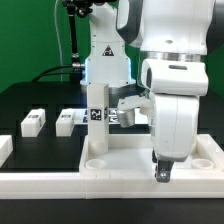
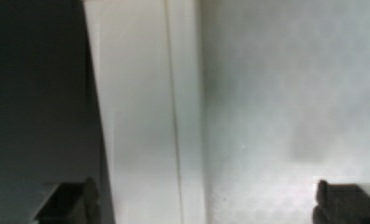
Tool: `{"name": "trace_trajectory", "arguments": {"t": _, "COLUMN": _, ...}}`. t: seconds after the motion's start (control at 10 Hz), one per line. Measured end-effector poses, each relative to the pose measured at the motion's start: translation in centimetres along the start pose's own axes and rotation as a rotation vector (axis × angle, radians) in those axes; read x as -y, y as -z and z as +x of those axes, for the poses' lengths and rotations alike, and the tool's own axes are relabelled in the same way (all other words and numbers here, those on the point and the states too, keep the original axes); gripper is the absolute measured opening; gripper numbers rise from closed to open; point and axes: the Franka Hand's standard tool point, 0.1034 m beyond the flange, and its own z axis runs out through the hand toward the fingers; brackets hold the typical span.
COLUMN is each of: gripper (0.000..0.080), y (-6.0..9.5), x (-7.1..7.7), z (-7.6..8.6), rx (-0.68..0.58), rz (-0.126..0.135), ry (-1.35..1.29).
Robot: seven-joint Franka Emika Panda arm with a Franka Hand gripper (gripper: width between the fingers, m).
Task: Assemble desk
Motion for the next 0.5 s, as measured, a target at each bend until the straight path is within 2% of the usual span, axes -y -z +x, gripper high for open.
{"name": "trace_trajectory", "arguments": {"t": 0.5, "gripper": 0.0649, "y": -0.05, "x": 0.00, "z": -0.15, "rx": 0.001, "rz": 0.001, "ry": -0.002}}
